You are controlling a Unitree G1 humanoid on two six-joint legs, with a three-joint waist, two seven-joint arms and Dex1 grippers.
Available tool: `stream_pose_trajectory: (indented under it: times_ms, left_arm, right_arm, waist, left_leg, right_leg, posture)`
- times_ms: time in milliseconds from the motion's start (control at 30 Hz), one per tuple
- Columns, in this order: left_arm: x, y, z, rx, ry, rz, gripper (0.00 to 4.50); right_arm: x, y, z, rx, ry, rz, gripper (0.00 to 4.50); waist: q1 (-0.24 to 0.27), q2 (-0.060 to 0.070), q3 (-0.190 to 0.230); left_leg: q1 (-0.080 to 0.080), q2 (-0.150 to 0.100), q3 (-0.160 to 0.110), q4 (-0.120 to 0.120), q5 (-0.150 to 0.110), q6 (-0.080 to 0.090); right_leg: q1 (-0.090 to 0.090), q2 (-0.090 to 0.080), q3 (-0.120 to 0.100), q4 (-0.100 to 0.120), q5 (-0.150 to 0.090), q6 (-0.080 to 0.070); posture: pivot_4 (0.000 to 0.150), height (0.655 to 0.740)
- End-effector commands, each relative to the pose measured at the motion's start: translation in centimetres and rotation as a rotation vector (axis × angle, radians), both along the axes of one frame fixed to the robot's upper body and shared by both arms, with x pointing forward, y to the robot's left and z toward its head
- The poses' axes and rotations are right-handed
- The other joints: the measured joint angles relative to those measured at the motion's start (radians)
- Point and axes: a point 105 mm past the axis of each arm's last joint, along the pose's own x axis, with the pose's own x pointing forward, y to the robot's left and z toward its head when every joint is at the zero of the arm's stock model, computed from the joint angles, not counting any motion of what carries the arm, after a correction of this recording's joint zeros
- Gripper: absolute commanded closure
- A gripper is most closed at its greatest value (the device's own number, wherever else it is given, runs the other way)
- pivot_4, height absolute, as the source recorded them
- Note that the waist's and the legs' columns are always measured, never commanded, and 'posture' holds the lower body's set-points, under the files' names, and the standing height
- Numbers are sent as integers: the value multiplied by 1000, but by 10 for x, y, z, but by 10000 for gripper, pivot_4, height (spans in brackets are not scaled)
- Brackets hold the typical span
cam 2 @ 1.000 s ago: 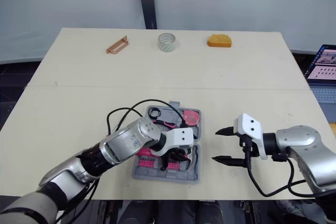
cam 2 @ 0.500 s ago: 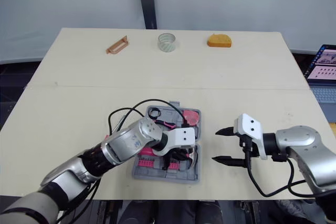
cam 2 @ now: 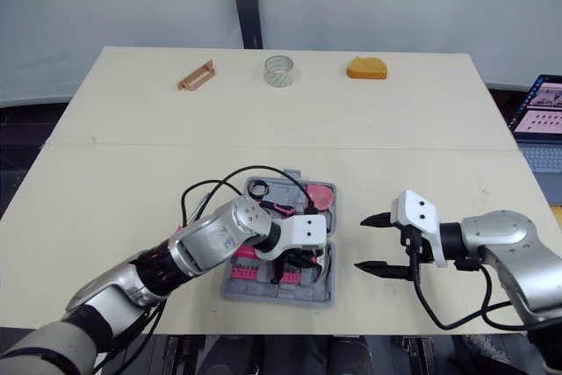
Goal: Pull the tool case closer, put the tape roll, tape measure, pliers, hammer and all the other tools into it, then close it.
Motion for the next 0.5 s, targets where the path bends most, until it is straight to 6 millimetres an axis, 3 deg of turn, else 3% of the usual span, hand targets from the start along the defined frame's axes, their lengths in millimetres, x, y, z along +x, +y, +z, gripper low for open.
stream_pose_trajectory:
  times_ms: [33, 500]
  left_arm:
    - [-2, -6, 9, -20, -35, -34, 44935]
    - [-2, -3, 5, -10, -18, -26, 44935]
  right_arm:
    - [-1, 1, 11, 5, -43, 11, 0]
    - [0, 0, 11, 5, -39, 10, 0]
  waist:
    - [0, 0, 0]
    - [0, 0, 0]
  left_leg:
    - [0, 0, 0, 0, 0, 0]
    - [0, 0, 0, 0, 0, 0]
  right_leg:
    - [0, 0, 0, 0, 0, 0]
    - [0, 0, 0, 0, 0, 0]
  posture:
    - [1500, 7400]
    - [1500, 7400]
